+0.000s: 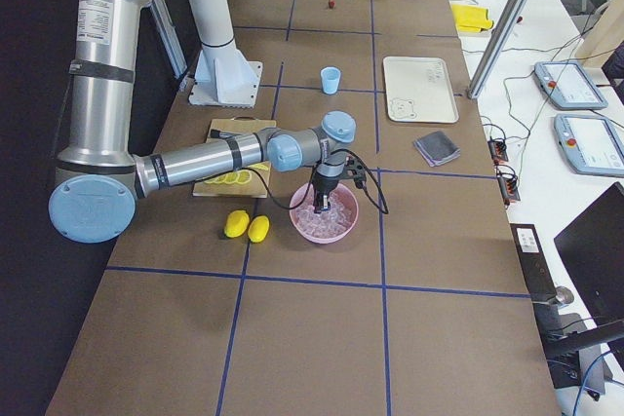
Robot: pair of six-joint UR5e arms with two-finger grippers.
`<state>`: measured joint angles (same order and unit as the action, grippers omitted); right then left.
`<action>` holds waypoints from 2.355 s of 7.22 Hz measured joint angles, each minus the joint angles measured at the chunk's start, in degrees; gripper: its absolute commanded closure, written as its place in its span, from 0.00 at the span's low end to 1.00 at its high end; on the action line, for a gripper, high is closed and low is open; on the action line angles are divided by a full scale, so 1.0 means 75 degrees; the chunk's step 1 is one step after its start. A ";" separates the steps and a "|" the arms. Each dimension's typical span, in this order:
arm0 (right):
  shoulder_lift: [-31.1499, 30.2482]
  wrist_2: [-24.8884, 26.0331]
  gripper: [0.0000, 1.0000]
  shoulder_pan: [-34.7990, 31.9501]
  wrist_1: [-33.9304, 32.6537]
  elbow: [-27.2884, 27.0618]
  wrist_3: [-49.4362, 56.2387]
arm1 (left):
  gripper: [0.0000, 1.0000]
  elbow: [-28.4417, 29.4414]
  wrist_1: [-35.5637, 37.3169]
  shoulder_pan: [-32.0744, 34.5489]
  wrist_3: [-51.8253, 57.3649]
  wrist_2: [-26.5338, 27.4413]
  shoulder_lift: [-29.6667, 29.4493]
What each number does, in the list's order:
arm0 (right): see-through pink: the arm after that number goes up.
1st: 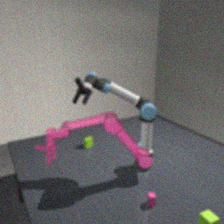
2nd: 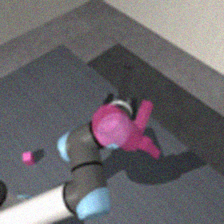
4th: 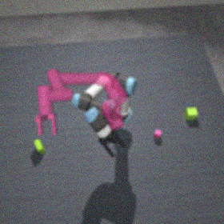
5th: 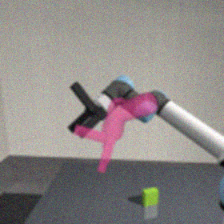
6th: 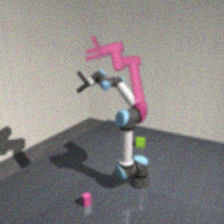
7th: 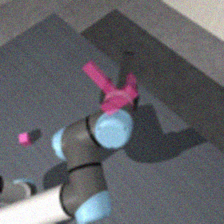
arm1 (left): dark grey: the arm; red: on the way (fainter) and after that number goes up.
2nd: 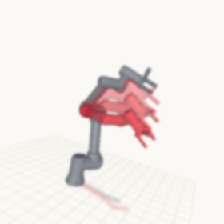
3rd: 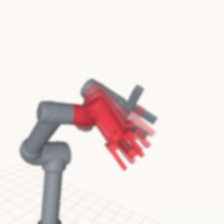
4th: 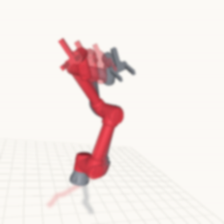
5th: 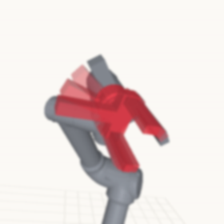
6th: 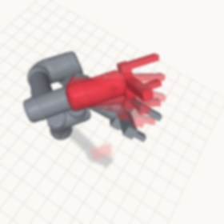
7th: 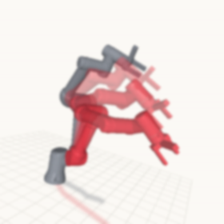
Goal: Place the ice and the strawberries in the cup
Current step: 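Lower the right gripper into the bowl and grasp another ice cube, then carry the ice cube over the blue cup, then open the right gripper to release the ice cube into the cup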
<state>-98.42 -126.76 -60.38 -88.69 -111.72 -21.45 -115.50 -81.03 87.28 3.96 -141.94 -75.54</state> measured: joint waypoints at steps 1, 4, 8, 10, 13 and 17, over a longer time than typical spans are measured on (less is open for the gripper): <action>-0.0147 -0.0143 1.00 -0.0006 -0.0018 -0.0398 -0.0062 | 0.00 -0.0065 0.0007 0.0000 0.0000 0.0000 0.0068; 0.0864 -0.0843 1.00 0.0132 -0.0019 -0.0858 -0.1958 | 0.00 -0.0101 0.0012 0.0000 0.0000 -0.0010 0.0108; 0.4102 -0.0378 1.00 0.2080 -0.0003 -0.0428 -0.6662 | 0.00 -0.0104 0.0012 0.0000 -0.0003 -0.0014 0.0111; 0.5471 0.0504 0.99 0.3005 0.0050 0.0333 -0.8094 | 0.00 -0.0104 0.0009 0.0000 0.0000 -0.0014 0.0111; 0.6186 0.1467 0.84 0.3792 0.0430 0.1192 -0.8722 | 0.00 -0.0114 0.0000 0.0000 0.0000 -0.0021 0.0111; 0.6384 0.1653 0.11 0.4065 0.1214 0.2037 -0.9338 | 0.00 -0.0193 0.0013 0.0000 -0.0010 -0.0012 0.0113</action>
<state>-50.54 -114.36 -29.89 -79.58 -96.44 -91.48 -116.95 -80.93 87.27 3.88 -142.03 -74.69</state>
